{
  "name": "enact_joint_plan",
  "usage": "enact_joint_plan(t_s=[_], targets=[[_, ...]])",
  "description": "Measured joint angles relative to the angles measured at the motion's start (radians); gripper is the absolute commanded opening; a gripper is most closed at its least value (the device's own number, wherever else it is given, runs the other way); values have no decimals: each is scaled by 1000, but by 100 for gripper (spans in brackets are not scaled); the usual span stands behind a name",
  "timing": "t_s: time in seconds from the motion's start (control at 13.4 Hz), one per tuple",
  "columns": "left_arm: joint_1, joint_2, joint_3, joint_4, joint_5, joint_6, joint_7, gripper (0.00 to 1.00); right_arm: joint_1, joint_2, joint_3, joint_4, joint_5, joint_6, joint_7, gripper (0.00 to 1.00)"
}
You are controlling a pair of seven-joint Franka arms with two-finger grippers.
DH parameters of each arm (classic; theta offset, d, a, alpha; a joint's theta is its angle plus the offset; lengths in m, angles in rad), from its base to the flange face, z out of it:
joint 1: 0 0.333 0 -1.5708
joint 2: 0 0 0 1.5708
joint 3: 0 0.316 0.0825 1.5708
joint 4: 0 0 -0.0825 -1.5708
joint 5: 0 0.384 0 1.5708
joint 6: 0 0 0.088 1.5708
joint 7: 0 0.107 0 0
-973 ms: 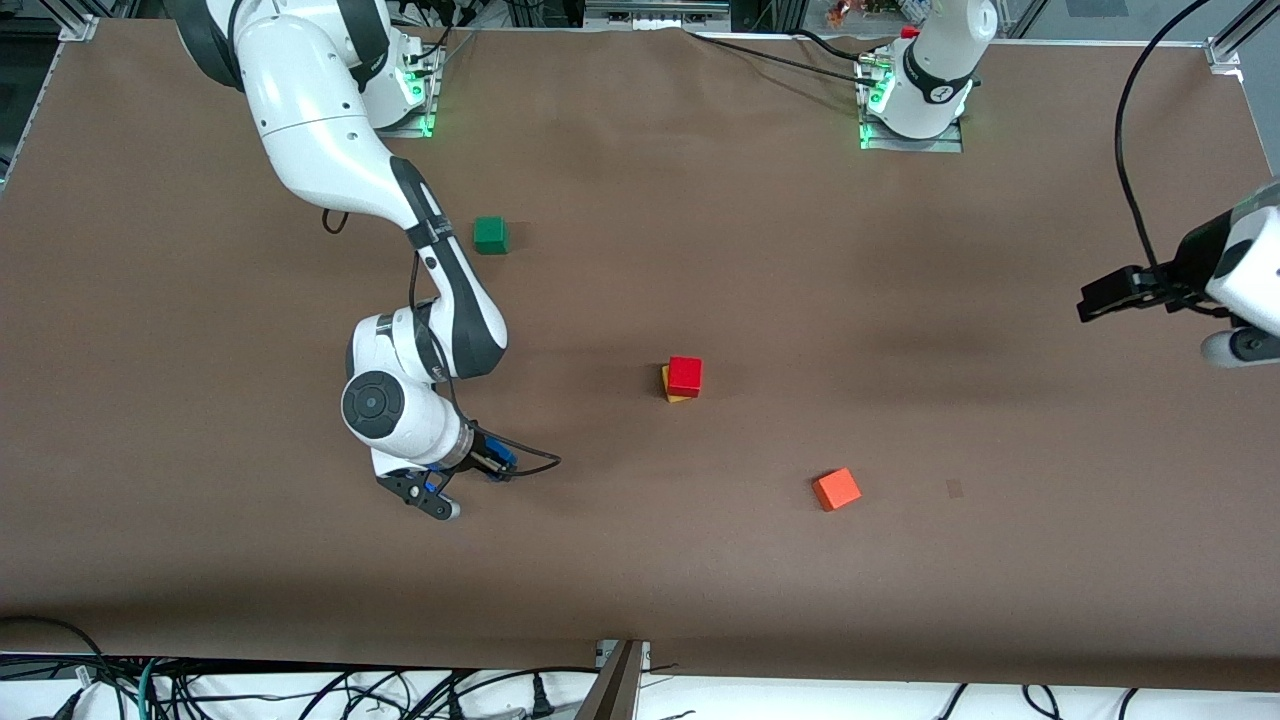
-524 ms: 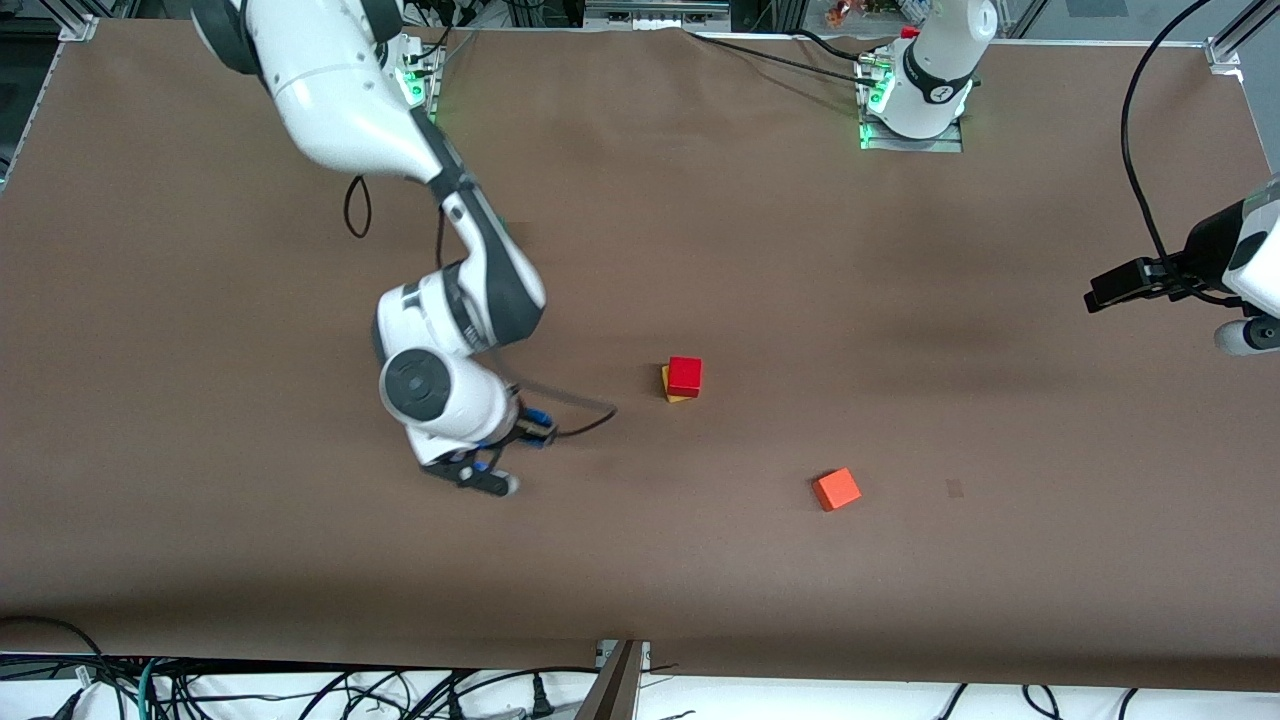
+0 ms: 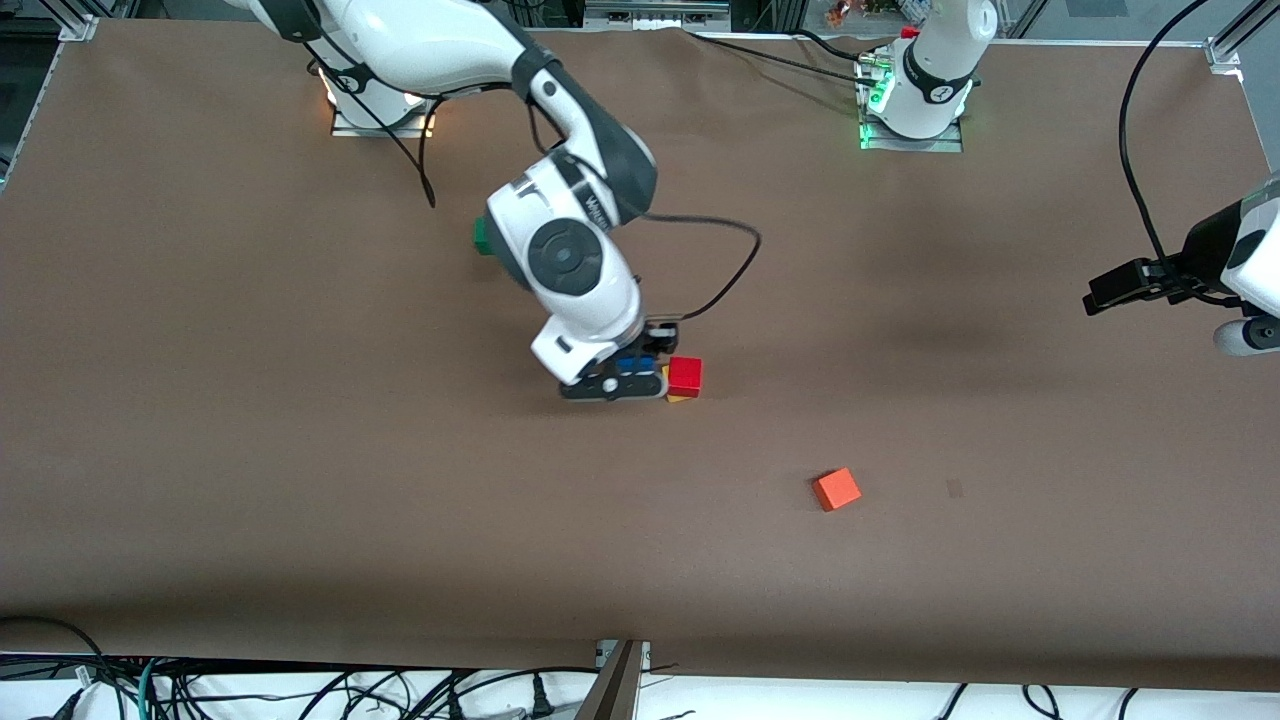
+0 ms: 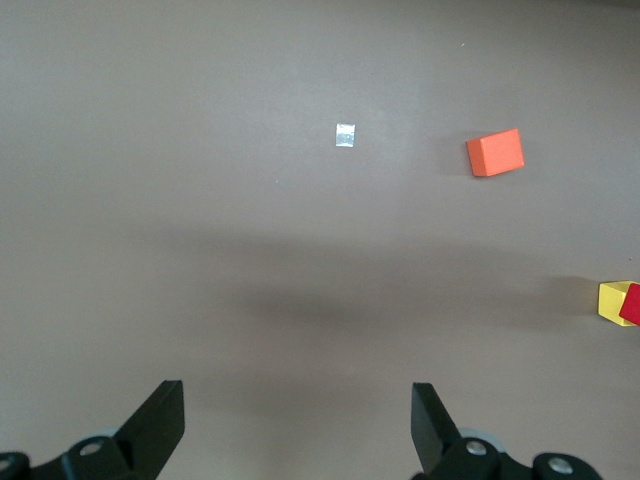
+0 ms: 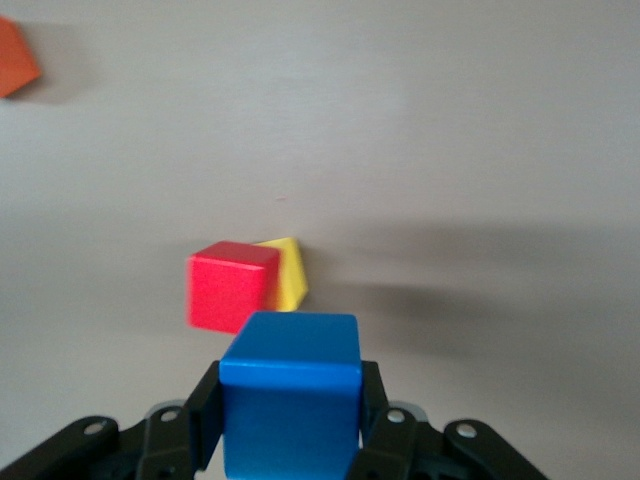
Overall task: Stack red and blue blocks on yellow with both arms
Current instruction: 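Carry the blue cube with the right gripper onto the red cube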
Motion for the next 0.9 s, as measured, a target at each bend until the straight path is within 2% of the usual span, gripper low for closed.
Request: enact_joint_plan(t_s=[0.22,0.52,0.9], targets=[[0,0,-1,1,0,2,0,100,31,29,1,0,0,90,0,33],[0,9,-1,14,0,10,0,100,47,50,1,0,-7,124,-3,33],[0,15,-1,18,0,10,0,100,67,82,1,0,-73,203,-5,33]])
